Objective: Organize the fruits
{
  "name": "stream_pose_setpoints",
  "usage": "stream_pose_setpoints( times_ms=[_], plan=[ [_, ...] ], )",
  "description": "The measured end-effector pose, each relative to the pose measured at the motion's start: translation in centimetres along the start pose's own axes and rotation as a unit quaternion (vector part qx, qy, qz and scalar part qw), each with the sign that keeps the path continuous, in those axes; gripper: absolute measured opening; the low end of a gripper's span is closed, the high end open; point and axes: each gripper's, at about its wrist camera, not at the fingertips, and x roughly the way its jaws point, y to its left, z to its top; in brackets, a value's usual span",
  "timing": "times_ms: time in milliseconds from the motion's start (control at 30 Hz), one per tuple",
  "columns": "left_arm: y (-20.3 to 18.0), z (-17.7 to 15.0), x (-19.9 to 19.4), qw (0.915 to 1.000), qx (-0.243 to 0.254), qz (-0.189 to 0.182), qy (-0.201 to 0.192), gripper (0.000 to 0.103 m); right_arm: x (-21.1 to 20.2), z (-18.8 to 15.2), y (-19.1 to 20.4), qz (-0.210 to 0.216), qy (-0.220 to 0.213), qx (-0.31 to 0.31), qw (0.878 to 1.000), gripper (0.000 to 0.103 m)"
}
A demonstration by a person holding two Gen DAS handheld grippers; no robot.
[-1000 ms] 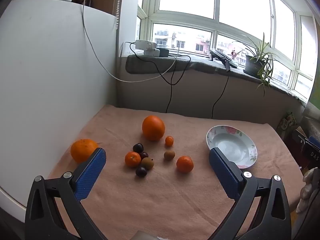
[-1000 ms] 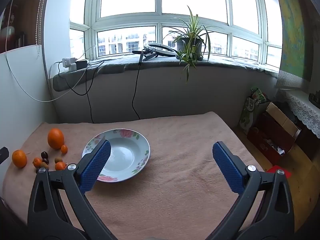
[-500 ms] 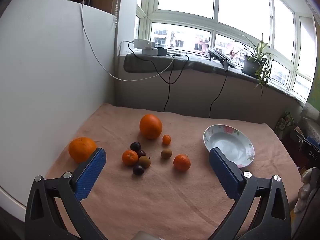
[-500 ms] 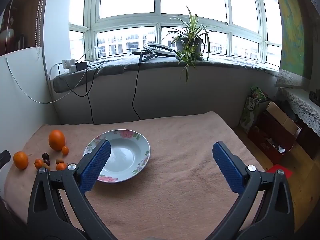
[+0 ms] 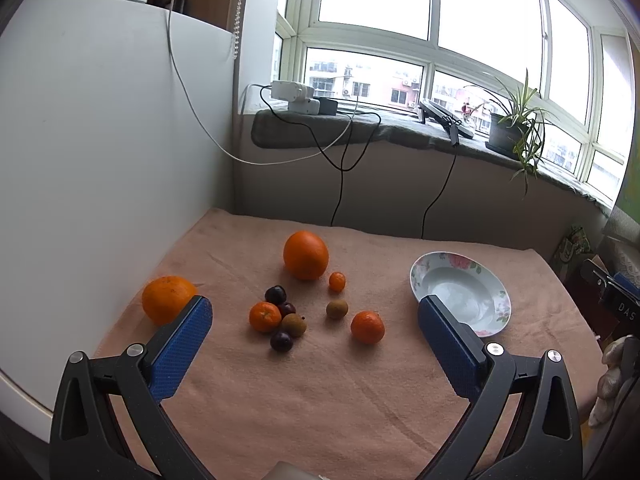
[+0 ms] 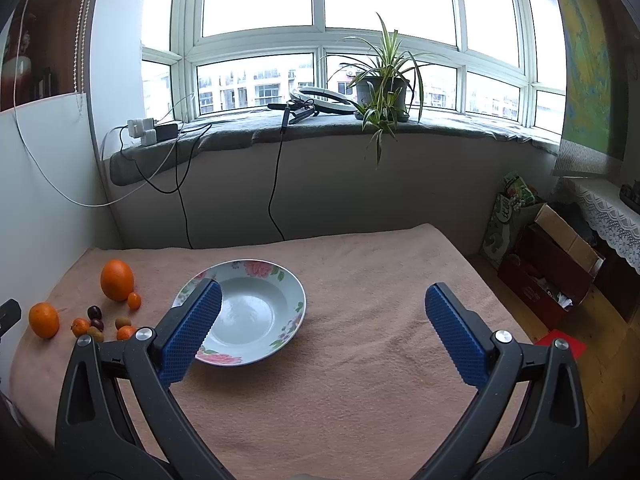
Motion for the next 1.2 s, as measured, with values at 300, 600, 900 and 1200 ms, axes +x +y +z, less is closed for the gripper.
stream_pose_setpoints(
  times_ms=[300, 600, 900, 1200],
  plan=[
    [0.07, -0.09, -0.09, 1.0, 0.0, 0.0, -0.002, 0.102, -0.13, 0.11, 0.12, 0.002, 0.0, 0.0, 1.0, 0.103],
    [0.01, -0.15, -0.19, 1.0, 0.0, -0.001, -0.003, 0.102, -0.19, 0.09, 0.14, 0.002, 0.0, -0.001, 1.0, 0.103],
    [0.03, -0.19, -0.22, 1.0, 0.0, -0.001, -0.003, 0.102, -0.13, 0.03, 0.25, 0.003, 0.002, -0.002, 1.0, 0.103],
    [0.07, -0.27, -0.28, 1.0, -0.001, 0.0, -0.002, 0.102, -0.09, 0.02, 0.38, 0.004, 0.004, -0.003, 1.0, 0.103]
  ],
)
